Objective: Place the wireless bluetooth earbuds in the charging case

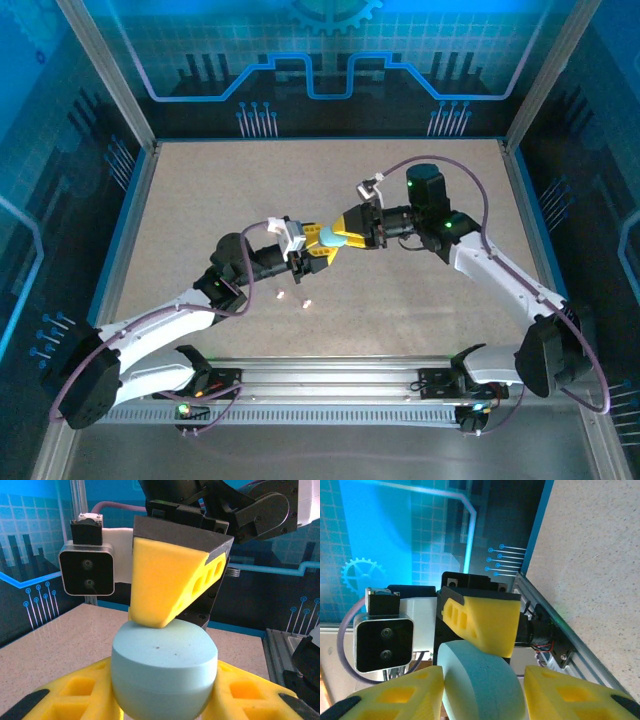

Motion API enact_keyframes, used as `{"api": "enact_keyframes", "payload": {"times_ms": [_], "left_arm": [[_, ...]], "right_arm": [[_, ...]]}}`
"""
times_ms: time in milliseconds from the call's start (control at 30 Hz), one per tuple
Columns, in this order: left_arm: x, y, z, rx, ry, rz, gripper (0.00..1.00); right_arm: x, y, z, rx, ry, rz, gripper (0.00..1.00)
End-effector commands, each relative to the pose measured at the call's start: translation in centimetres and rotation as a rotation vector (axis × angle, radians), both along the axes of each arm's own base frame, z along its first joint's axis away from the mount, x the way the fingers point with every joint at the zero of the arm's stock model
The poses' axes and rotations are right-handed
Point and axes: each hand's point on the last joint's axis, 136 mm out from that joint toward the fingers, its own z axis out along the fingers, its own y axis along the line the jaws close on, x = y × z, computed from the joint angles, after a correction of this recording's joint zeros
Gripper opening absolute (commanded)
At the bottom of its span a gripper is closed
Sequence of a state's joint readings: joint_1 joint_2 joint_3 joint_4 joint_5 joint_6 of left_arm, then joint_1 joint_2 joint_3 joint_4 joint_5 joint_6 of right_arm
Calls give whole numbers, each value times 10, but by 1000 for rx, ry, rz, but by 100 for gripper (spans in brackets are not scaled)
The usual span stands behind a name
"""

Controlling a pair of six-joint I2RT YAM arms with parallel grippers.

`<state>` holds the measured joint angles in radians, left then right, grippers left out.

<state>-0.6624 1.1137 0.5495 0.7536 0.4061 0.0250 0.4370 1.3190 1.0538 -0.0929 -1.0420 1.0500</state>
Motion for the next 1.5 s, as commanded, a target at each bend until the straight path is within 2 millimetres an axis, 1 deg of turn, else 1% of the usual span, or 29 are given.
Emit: {"api": "enact_keyframes", "payload": {"times_ms": [0, 133, 267, 433, 500, 567, 633, 767, 800, 867, 933, 1000, 1033, 1100, 1200, 1267, 1367, 1467], "left_arm": [[-3, -2, 31, -64, -68, -16, 28], [-2, -2, 30, -64, -68, -10, 28], [-2, -1, 30, -62, -69, -2, 28], [-1, 0, 27, -56, -65, 1, 28], [0, -1, 26, -54, -62, 5, 29], [1, 0, 25, -48, -59, 10, 31], [3, 0, 22, -35, -52, 19, 32], [7, 1, 16, -6, -44, 40, 41], [7, 2, 14, 1, -44, 48, 46], [8, 3, 12, 6, -42, 59, 51], [9, 4, 8, 18, -33, 69, 61], [9, 6, 4, 27, -24, 79, 69], [10, 7, 3, 29, -23, 87, 70], [10, 10, 2, 29, -19, 102, 72], [13, 17, 3, 23, 0, 148, 77], [14, 21, 5, 28, 13, 171, 78], [20, 29, 5, 32, 64, 227, 79], [27, 37, 5, 43, 127, 290, 80]], "right_arm": [[-9, 7, 7, 42, -11, 65, 46], [-12, 6, 6, 34, -17, 72, 43], [-18, 3, 10, 29, -38, 87, 46], [-21, 1, 12, 22, -48, 95, 35], [-22, 0, 12, 18, -51, 91, 28], [-20, -1, 11, 9, -53, 79, 19], [-17, -2, 8, -5, -51, 56, 16], [-5, -9, 4, -29, -56, -18, 10], [-1, -12, 5, -30, -63, -44, 9], [9, -20, 3, -40, -73, -108, 8], [21, -32, -2, -58, -72, -186, 8], [36, -49, -14, -89, -55, -285, 8], [42, -57, -21, -103, -47, -327, 8], [57, -77, -45, -167, -17, -437, 9], [76, -109, -102, -285, 64, -588, 11], [81, -121, -134, -351, 113, -632, 11], [87, -126, -171, -423, 154, -623, 12], [93, -126, -199, -453, 181, -604, 13]]}}
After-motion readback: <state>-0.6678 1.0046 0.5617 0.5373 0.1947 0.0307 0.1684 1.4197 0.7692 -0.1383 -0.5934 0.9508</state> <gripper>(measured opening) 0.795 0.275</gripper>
